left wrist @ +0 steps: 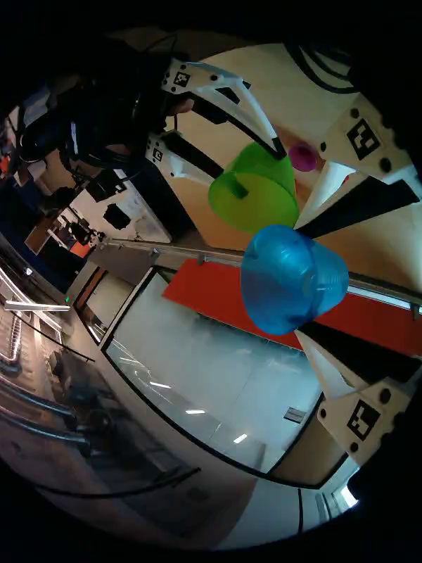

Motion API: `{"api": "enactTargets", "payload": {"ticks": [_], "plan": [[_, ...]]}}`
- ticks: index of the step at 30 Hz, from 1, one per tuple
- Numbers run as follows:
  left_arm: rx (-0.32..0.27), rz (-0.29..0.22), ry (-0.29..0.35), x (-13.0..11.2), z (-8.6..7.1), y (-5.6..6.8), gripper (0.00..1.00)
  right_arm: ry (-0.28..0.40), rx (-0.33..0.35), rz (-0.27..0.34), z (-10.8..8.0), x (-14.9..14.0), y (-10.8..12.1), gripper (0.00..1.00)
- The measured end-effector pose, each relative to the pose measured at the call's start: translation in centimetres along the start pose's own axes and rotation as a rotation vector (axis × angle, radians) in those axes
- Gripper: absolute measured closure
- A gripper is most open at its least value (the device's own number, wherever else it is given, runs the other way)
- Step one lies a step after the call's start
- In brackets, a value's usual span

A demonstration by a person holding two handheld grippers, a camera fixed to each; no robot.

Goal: Pour water

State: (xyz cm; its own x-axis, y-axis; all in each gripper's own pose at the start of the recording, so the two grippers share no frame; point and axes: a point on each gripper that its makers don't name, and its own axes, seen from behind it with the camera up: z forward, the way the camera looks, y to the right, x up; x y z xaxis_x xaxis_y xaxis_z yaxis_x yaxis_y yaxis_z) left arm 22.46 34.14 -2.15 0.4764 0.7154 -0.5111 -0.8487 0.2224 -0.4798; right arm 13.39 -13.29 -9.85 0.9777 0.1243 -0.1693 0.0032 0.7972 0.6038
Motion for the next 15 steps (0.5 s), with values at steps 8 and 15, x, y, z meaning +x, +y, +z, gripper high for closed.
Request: {"api": "enactTargets", "payload": {"ticks": [8, 15], "plan": [[-0.001, 0.014, 0.003, 0.24, 0.04, 0.06, 0.20, -0.002, -0.001, -0.001, -0.03, 0.02, 0.12, 0.18], [0.000, 0.032, 0.001, 0.31, 0.10, -0.02, 0.20, -0.002, -0.002, -0.003, -0.09, 0.19, 0.20, 0.19]]}}
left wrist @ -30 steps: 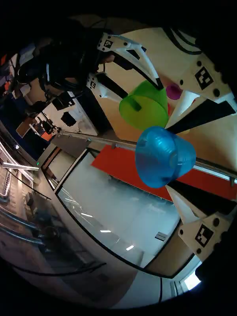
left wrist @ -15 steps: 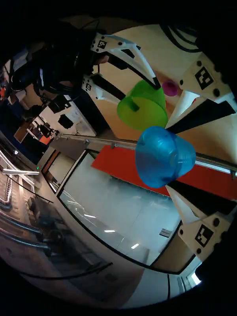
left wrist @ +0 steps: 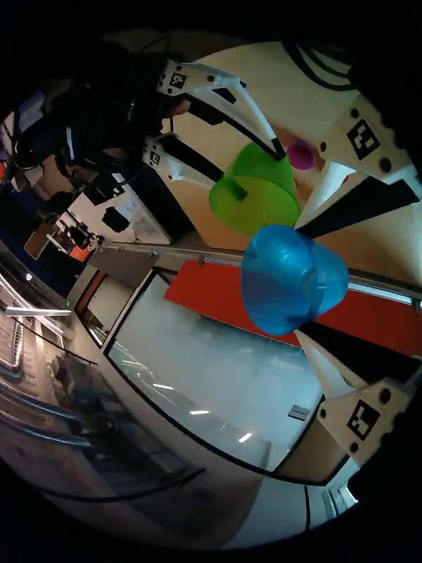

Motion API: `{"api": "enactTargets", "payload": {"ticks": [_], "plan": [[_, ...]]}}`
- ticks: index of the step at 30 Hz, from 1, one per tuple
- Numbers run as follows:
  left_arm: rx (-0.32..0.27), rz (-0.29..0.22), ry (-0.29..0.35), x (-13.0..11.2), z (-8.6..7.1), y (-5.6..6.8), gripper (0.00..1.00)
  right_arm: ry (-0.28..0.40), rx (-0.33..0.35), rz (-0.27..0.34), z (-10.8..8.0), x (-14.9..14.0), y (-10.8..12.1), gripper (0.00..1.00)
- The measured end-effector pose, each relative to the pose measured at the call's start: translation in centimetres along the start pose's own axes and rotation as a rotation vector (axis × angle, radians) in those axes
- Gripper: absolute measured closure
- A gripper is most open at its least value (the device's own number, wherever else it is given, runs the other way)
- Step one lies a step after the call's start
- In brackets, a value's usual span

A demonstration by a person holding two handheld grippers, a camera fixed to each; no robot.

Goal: Pour water

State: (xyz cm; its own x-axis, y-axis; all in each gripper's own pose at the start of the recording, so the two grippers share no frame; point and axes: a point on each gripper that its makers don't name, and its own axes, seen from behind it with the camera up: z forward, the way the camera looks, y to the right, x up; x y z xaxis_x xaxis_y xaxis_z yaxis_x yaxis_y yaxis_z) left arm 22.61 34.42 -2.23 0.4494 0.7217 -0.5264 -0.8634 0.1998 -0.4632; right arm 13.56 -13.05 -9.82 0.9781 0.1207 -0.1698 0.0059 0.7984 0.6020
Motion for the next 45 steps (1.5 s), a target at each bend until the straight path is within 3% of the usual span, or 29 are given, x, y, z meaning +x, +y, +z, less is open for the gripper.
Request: {"api": "enactTargets", "payload": {"ticks": [45], "plan": [[0.002, 0.071, 0.001, 0.62, 0.40, -0.26, 0.20, 0.015, -0.013, 0.006, -0.11, 0.12, 0.40, 0.19]]}}
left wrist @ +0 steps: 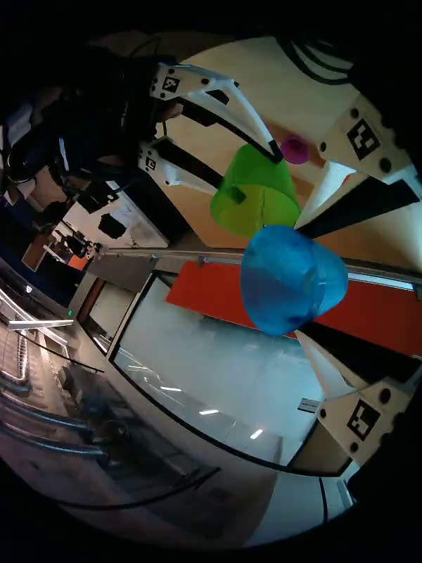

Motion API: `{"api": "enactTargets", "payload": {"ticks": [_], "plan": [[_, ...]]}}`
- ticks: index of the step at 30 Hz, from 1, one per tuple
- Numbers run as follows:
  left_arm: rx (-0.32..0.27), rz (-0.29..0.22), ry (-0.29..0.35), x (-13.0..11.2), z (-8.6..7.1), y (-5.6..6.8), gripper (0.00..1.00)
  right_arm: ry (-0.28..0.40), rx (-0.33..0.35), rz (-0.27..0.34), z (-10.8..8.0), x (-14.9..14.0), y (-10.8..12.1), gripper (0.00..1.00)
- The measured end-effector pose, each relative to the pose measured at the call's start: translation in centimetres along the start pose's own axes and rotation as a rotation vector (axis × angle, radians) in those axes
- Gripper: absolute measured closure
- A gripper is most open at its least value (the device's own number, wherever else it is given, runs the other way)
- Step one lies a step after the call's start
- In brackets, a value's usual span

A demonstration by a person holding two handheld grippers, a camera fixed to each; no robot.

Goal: Pour water

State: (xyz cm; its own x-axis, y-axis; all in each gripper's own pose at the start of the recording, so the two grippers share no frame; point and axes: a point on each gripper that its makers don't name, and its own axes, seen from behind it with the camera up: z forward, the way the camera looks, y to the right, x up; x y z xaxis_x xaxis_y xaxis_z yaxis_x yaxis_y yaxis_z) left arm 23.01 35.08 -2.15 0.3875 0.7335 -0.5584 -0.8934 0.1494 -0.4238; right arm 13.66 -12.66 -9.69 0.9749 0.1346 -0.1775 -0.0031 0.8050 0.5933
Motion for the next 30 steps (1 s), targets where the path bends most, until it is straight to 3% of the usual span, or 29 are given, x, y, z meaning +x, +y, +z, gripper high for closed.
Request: {"api": "enactTargets", "payload": {"ticks": [30], "plan": [[-0.004, 0.024, 0.004, 0.92, 0.28, -0.04, 0.20, 0.014, -0.009, 0.003, -0.04, 0.11, 0.66, 0.19]]}}
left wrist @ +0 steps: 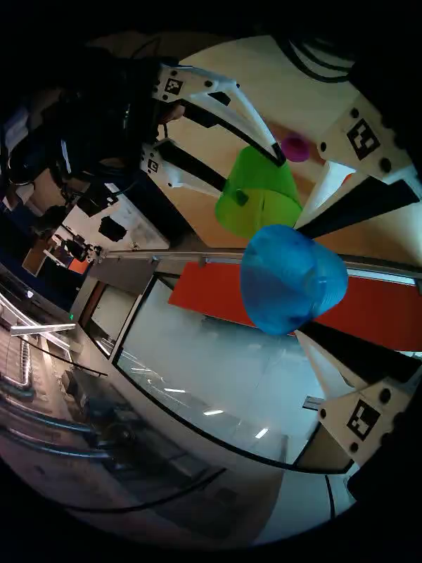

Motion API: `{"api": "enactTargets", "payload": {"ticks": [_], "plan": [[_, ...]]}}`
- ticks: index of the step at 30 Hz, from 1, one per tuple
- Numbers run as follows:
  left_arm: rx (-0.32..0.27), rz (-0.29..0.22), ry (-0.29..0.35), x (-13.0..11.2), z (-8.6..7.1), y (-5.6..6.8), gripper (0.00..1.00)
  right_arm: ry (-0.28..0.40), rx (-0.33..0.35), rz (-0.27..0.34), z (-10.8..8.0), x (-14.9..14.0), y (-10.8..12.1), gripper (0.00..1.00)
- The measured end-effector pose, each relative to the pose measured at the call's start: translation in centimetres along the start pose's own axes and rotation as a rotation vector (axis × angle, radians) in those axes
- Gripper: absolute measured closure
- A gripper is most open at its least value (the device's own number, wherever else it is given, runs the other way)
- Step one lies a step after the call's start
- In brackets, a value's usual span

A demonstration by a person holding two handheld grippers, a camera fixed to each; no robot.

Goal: Pour water

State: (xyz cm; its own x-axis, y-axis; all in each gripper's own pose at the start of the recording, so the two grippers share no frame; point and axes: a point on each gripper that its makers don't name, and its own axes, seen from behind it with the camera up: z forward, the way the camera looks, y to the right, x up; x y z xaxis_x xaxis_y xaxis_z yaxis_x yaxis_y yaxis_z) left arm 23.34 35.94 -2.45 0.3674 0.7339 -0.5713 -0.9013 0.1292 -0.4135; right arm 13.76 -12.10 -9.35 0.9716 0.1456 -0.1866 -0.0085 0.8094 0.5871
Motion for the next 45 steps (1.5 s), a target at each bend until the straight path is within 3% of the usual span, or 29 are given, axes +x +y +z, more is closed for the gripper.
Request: {"api": "enactTargets", "payload": {"ticks": [20, 45], "plan": [[0.018, -0.013, -0.009, -0.1, -0.2, -0.8, 0.20, 0.012, 0.002, -0.002, -0.2, 0.5, 0.1, 0.19], [0.034, 0.038, -0.024, -0.2, -0.7, -1.4, 0.19, 0.032, 0.006, 0.002, -0.2, 1.1, -0.2, 0.19]]}}
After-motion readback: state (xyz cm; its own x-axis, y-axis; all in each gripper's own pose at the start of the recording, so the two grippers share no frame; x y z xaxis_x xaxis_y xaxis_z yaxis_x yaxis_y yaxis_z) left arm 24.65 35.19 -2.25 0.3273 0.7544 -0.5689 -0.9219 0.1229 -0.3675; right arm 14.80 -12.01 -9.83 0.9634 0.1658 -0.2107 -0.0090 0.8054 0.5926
